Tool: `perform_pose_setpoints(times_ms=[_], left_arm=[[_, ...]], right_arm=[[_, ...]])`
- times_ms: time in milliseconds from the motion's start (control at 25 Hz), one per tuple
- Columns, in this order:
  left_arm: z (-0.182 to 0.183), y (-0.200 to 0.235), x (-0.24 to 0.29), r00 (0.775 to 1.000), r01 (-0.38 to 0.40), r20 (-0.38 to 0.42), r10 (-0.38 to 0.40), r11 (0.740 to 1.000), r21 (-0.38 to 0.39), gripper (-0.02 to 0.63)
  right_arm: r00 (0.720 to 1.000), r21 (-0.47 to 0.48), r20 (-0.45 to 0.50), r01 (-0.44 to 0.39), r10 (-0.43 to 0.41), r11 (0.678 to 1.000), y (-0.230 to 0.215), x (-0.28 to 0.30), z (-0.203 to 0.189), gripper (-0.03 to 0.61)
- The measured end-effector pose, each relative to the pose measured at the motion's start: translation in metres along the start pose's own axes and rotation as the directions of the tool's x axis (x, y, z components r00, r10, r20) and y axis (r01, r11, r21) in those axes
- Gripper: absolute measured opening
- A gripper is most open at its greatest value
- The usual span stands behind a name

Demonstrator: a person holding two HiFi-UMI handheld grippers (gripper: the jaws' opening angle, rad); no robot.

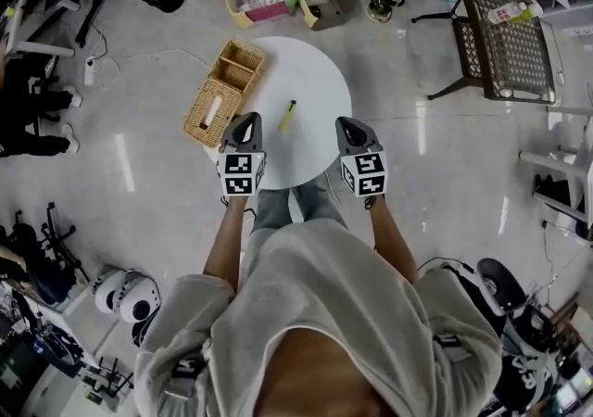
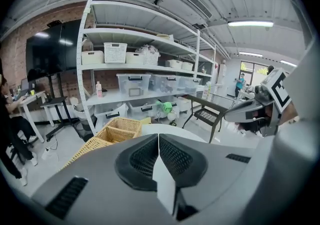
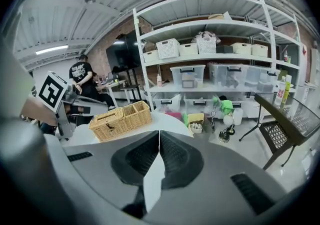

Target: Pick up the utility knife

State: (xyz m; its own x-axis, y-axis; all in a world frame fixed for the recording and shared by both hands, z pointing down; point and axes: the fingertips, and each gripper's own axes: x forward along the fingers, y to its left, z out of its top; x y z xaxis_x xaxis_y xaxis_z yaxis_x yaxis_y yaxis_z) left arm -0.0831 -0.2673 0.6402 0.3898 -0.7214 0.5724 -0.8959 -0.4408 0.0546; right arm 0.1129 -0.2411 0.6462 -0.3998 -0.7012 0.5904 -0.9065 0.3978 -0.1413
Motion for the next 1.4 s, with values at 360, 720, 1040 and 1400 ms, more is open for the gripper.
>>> perform_pose_setpoints(times_ms=[360,720,1040,1400], left_arm=[[-0.048,-0.016,0.006,0.996,0.034,-0.083,-0.037,0.999,-0.029,0.023],[-0.075,-0.022,0.013,0.991,0.060,-0.119,-0.064,0.998,-0.033,0.025],[-0.109,-0.048,0.018,0.967,0.168,-0.186,-0.176,0.984,-0.058,0.276],[-0.132,-0.053,0.028,0.954,0.173,-0.239,-0.181,0.984,-0.051,0.295]], right_arm=[[0.996,0.017,-0.089,-0.021,0.023,1.000,0.013,0.000,-0.041,0.032],[0.984,0.021,-0.161,-0.067,0.070,0.998,0.031,-0.001,-0.073,0.032],[0.979,0.016,-0.188,-0.075,0.077,0.997,0.031,-0.003,-0.084,0.032],[0.976,0.021,-0.206,-0.072,0.075,0.997,0.029,-0.002,-0.091,0.032]])
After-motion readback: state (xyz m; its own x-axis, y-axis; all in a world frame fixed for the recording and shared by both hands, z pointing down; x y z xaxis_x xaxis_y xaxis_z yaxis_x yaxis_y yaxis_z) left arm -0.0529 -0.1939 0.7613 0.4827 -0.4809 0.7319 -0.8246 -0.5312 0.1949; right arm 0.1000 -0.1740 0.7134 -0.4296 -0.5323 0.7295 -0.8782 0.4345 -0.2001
